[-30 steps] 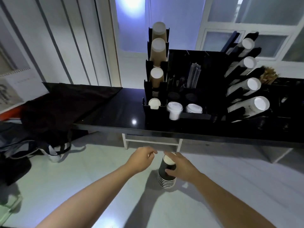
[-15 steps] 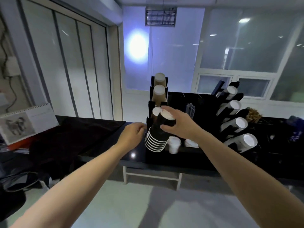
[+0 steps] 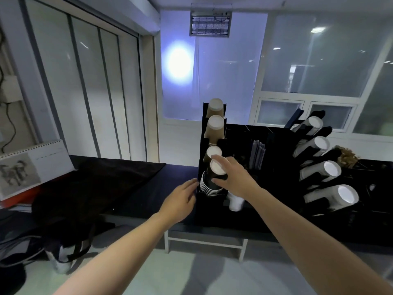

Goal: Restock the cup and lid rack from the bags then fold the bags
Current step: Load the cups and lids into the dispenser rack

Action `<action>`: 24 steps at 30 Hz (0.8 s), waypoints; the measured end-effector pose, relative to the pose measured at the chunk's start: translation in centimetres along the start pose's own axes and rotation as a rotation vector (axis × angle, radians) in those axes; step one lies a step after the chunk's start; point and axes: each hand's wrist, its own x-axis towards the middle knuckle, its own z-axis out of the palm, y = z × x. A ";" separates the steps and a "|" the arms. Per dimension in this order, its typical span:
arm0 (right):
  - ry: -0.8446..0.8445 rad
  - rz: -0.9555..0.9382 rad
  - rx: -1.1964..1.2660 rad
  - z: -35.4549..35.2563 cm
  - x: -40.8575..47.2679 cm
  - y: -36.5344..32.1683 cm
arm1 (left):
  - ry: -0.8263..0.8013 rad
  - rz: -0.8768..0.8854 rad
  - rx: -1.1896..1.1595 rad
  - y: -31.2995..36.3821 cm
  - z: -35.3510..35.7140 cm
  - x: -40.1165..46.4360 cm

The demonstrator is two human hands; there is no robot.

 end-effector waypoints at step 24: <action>0.205 -0.212 -0.313 3.2 1.8 1.0 | 0.328 0.340 0.027 -1.9 -0.1 4.4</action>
